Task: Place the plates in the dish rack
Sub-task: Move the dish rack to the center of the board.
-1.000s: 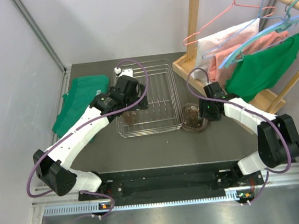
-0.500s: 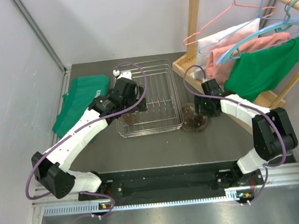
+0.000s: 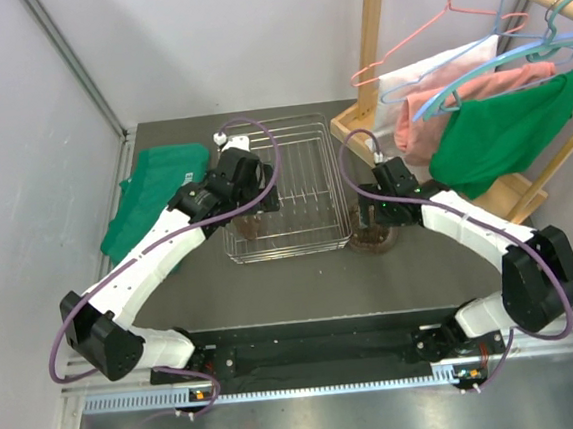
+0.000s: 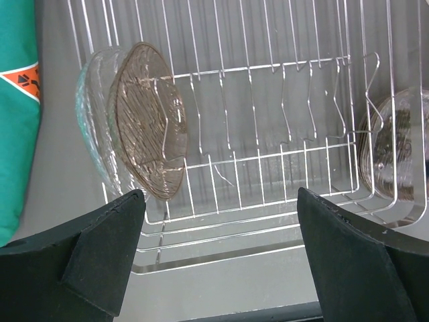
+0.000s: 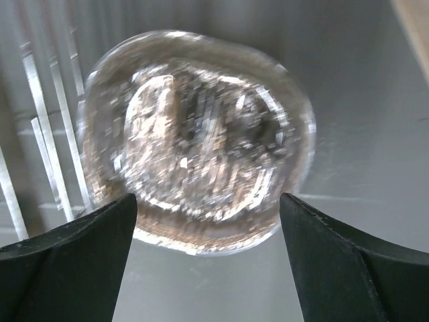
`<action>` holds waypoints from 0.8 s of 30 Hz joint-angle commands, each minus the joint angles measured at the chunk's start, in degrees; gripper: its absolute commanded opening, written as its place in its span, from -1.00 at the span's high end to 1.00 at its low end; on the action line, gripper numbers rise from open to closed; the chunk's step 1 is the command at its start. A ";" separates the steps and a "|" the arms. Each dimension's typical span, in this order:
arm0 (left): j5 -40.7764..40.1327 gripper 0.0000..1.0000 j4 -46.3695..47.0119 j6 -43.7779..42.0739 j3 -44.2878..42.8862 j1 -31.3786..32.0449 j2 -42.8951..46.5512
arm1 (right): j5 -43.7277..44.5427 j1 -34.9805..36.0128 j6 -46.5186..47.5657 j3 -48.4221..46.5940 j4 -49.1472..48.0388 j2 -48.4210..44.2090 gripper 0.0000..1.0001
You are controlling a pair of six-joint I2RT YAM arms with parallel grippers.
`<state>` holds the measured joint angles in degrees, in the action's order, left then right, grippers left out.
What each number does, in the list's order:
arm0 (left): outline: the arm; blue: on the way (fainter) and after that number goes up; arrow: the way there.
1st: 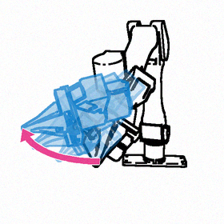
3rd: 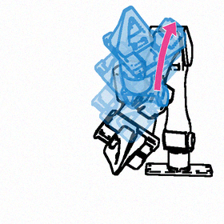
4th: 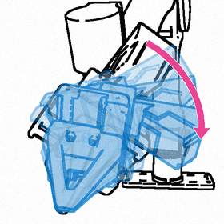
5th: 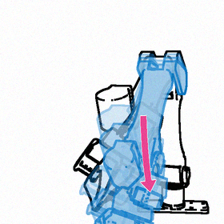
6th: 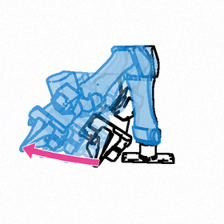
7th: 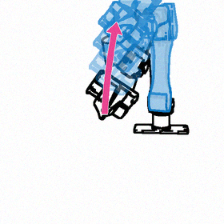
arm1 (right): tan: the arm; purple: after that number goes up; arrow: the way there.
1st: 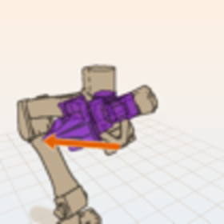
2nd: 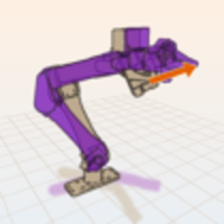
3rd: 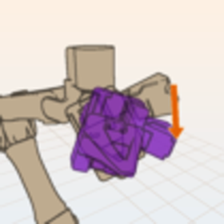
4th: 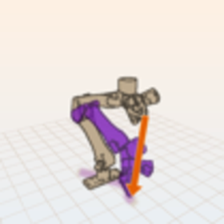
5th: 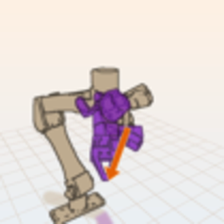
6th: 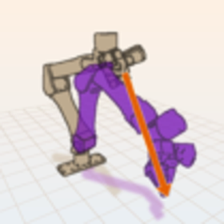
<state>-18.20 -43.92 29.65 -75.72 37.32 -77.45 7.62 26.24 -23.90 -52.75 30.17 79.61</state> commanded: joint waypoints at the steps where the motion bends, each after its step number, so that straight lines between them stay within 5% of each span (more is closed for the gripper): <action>1: -1.67 -0.98 1.38 0.15 -0.30 -0.93 1.86 | -1.11 3.11 -1.59 -5.16 0.24 1.33 -0.73; 14: -0.97 -0.98 0.59 0.23 1.28 -5.15 4.50 | -0.94 8.74 -2.20 -18.86 2.87 14.86 -0.75; 24: 0.97 -0.98 0.85 -0.03 2.42 -7.00 5.91 | 9.88 3.92 1.57 -39.78 12.54 29.80 -0.86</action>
<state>-18.26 -44.16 29.85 -73.89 30.85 -73.30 13.52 32.88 -24.27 -83.40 41.28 105.38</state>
